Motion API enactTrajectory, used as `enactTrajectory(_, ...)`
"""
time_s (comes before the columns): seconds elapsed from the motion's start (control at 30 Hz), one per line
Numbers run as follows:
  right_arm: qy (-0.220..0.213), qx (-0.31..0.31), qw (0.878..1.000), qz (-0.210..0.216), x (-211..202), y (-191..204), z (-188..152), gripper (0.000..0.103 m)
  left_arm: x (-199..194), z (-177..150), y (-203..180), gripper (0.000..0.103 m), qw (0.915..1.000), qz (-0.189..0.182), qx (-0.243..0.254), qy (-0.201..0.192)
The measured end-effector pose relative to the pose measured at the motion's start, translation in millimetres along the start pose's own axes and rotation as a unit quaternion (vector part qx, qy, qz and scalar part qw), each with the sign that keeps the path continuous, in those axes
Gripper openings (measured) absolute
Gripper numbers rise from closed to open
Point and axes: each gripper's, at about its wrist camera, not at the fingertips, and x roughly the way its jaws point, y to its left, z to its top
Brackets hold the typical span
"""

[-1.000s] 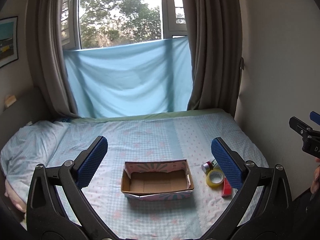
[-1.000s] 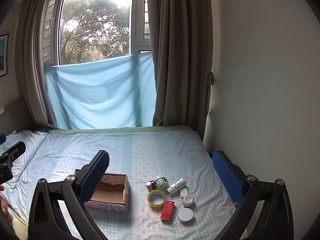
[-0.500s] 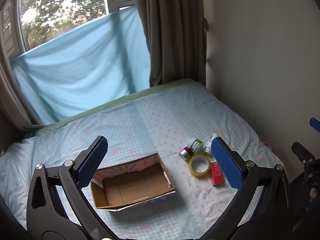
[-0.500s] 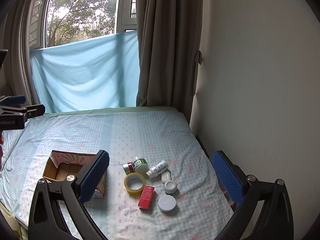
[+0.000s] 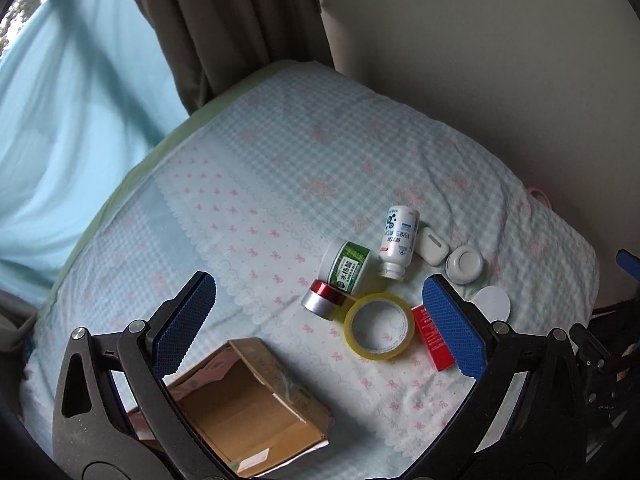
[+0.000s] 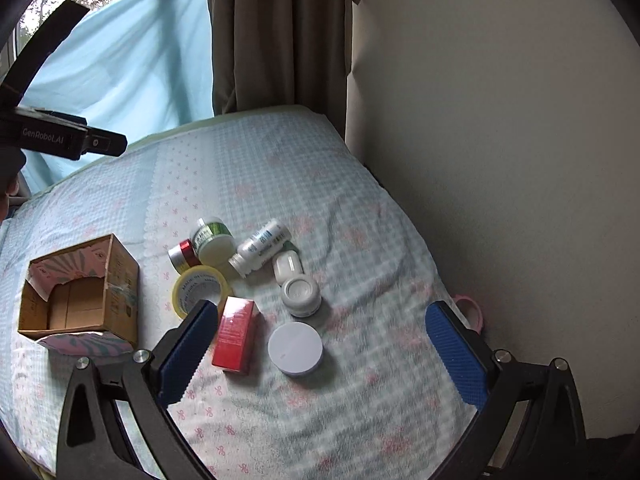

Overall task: Organize rigid objects
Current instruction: 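Reach the left tool to the green-labelled jar while the right tool reaches the white round jar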

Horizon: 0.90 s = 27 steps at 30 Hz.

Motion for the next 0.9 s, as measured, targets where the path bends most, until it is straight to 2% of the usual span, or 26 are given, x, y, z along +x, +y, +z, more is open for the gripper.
enactTrajectory(0.2, 0.066, 0.04, 0.997, -0.015, 73.4, 4.5, -32.5, 0.103, 109.7, -0.6, -18.2, 0.102, 0.995, -0.013, 0.06, 0.079)
enactTrajectory(0.4, 0.125, 0.054, 0.991, -0.015, 125.8, 18.7, -61.5, 0.102, 181.3, -8.1, -27.4, 0.098, 0.9869, -0.007, 0.097, 0.129)
enactTrajectory(0.57, 0.171, 0.058, 0.984, -0.008, 157.4, 28.0, -80.6, 0.088, 213.4, -15.0, -32.9, 0.098, 0.981, -0.002, 0.121, 0.152)
enactTrajectory(0.7, 0.18, 0.052, 0.982, -0.008, 172.4, 32.6, -87.1, 0.087, 228.0, -17.8, -36.4, 0.096, 0.9787, -0.011, 0.132, 0.157)
enactTrajectory(0.73, 0.179, 0.05, 0.983, -0.007, 175.4, 33.3, -87.3, 0.087, 231.8, -18.1, -37.6, 0.093, 0.9784, -0.013, 0.133, 0.158)
enactTrajectory(0.8, 0.174, 0.041, 0.984, -0.007, 180.9, 35.6, -86.6, 0.086, 240.5, -18.2, -39.3, 0.079, 0.9771, -0.014, 0.137, 0.163)
enactTrajectory(0.83, 0.171, 0.035, 0.985, -0.008, 184.2, 37.4, -85.7, 0.085, 243.8, -17.9, -39.9, 0.076, 0.977, -0.015, 0.136, 0.164)
enactTrajectory(0.9, 0.169, 0.02, 0.985, -0.013, 190.3, 40.9, -83.8, 0.077, 247.1, -16.5, -39.1, 0.07, 0.9776, -0.019, 0.131, 0.163)
